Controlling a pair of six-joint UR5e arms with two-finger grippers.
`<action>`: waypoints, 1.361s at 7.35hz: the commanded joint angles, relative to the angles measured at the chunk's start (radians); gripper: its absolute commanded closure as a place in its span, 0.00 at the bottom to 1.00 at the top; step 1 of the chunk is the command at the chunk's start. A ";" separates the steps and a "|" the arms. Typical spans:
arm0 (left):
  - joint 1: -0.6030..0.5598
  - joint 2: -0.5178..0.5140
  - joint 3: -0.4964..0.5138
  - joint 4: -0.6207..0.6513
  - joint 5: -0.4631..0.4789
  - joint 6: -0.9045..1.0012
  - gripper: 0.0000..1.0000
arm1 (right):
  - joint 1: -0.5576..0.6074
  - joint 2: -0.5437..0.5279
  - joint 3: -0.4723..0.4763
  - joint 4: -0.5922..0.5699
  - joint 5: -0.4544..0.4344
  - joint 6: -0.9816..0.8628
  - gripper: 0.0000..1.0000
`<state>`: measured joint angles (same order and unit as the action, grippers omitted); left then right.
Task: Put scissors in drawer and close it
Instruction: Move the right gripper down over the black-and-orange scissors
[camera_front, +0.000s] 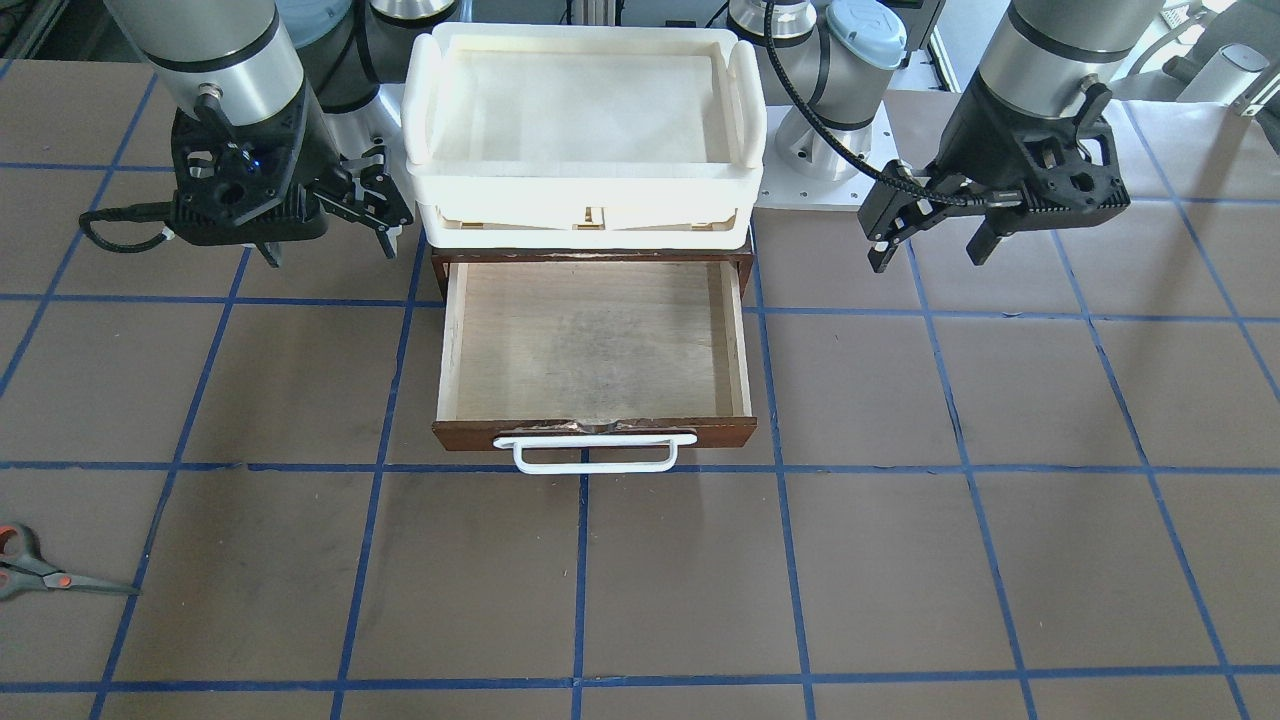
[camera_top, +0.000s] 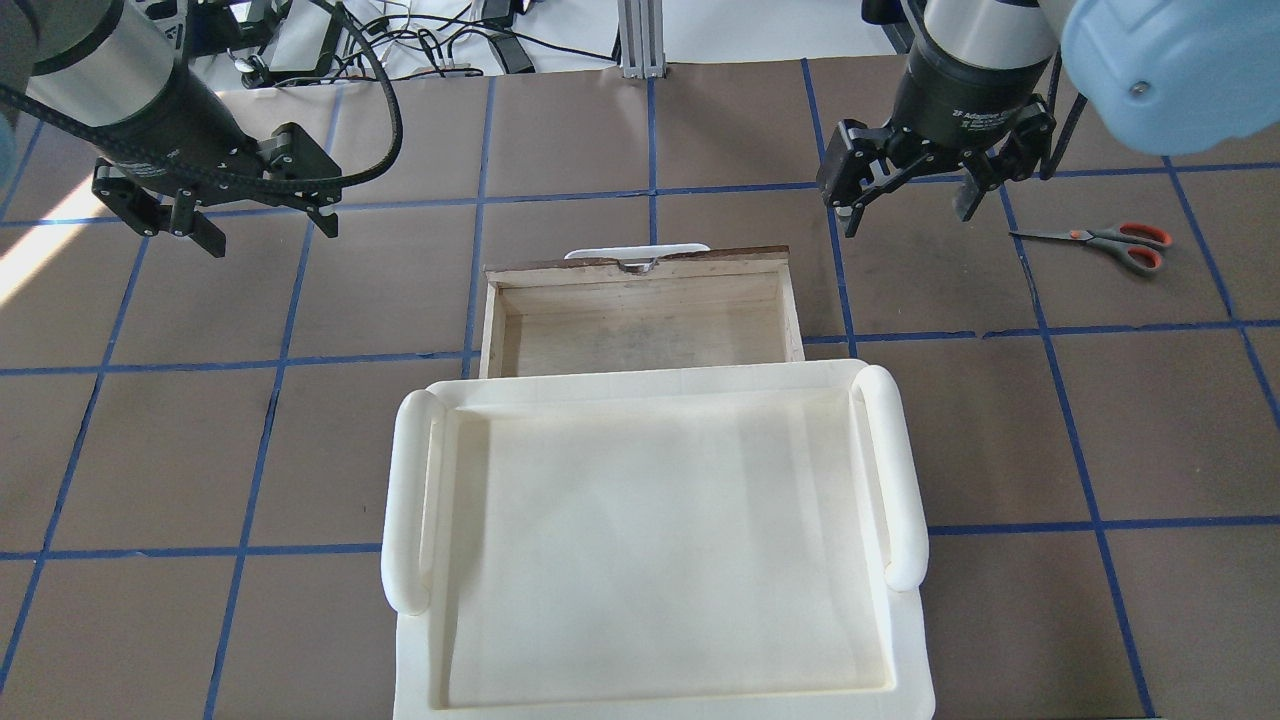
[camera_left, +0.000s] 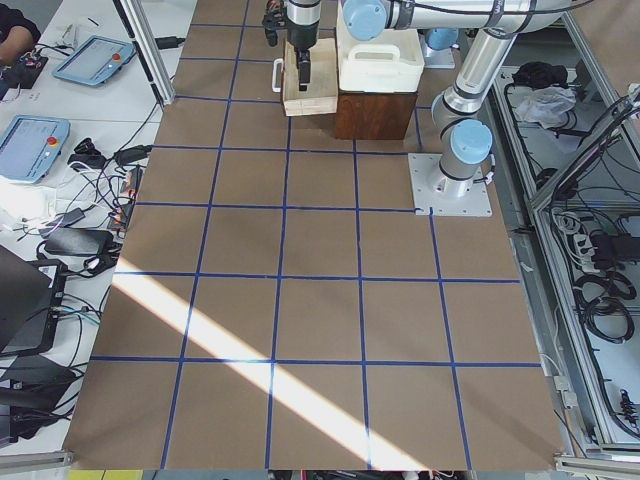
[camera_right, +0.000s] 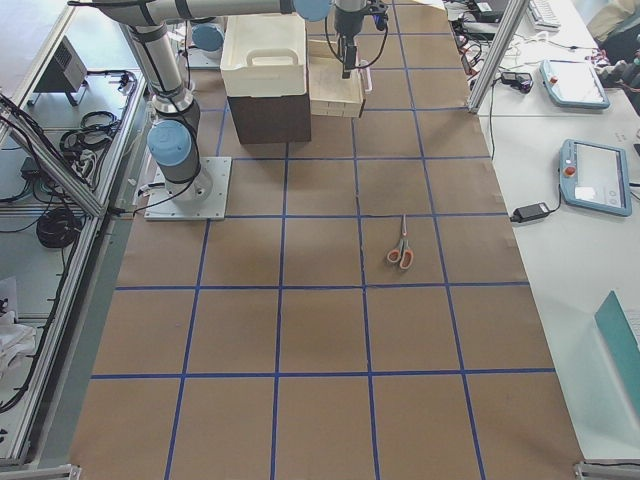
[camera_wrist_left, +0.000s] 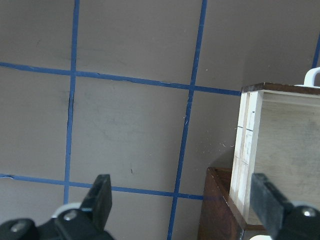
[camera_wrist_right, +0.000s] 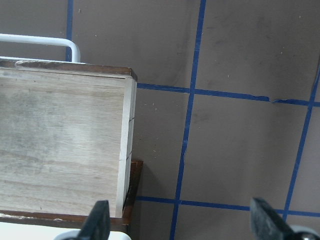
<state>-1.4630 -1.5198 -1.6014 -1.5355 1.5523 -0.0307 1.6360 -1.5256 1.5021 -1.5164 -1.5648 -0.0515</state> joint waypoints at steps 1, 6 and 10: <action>0.001 0.001 0.000 0.000 0.000 -0.002 0.00 | -0.010 0.015 0.004 -0.007 0.002 -0.051 0.00; 0.003 0.001 0.000 0.000 0.002 0.000 0.00 | -0.355 0.247 0.009 -0.286 -0.020 -1.190 0.01; 0.003 0.001 0.000 0.000 0.002 0.000 0.00 | -0.528 0.514 0.009 -0.594 -0.011 -1.762 0.01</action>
<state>-1.4604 -1.5187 -1.6015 -1.5355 1.5541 -0.0307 1.1374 -1.0960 1.5110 -2.0121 -1.5837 -1.6730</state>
